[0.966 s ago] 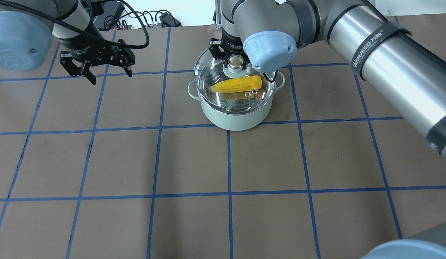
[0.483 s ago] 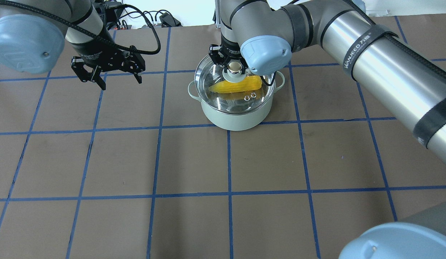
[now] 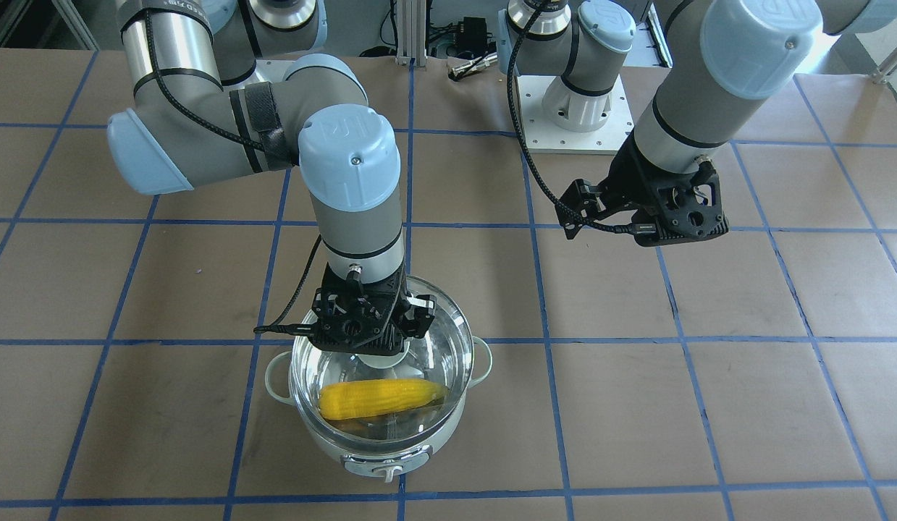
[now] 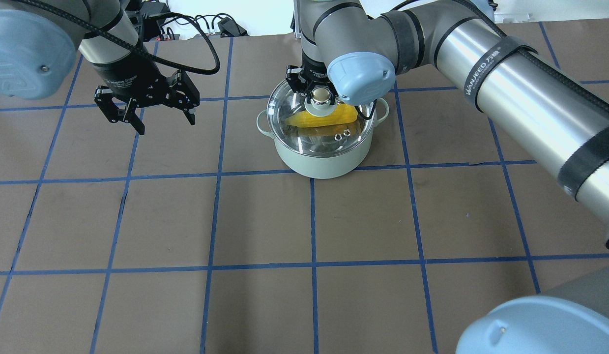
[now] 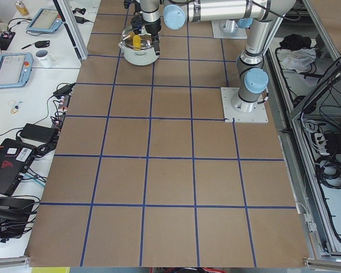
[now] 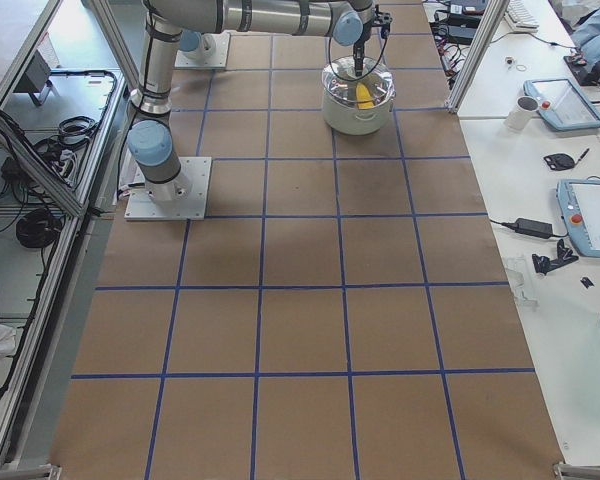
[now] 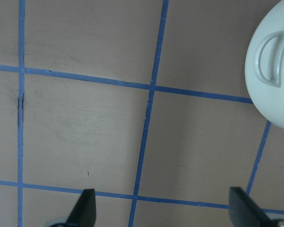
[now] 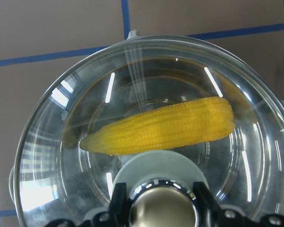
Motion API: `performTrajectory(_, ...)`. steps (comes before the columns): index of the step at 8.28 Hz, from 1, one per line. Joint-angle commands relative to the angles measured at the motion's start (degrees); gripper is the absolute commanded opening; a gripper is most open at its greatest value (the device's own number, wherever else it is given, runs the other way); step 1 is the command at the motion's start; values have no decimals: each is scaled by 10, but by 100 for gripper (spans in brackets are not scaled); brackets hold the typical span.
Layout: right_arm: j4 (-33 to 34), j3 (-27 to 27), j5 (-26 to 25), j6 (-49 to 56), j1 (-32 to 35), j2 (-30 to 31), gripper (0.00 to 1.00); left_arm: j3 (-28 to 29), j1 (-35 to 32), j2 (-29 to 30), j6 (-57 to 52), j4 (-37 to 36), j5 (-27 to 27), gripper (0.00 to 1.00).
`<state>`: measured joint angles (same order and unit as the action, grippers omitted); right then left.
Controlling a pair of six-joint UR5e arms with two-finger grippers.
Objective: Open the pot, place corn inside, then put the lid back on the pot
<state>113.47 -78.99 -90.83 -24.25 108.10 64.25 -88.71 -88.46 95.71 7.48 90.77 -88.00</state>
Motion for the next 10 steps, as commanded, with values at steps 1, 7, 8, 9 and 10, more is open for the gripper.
performTrajectory(1, 10, -1, -1, 3, 0, -5, 25, 0, 1, -12, 0, 18, 4, 100)
performTrajectory(7, 26, -5, -1, 10, -1, -14, 25, -1, -2, -39, -4, 19, 16, 100)
performTrajectory(8, 26, -6, -2, 13, -2, -14, 25, -3, -2, -40, -6, 17, 8, 100)
performTrajectory(9, 26, -7, -1, 16, -2, -13, 25, -4, -2, -40, -7, 17, 9, 100)
performTrajectory(10, 26, -8, -2, 16, -3, -13, 25, -5, -2, -40, -8, 16, 9, 100)
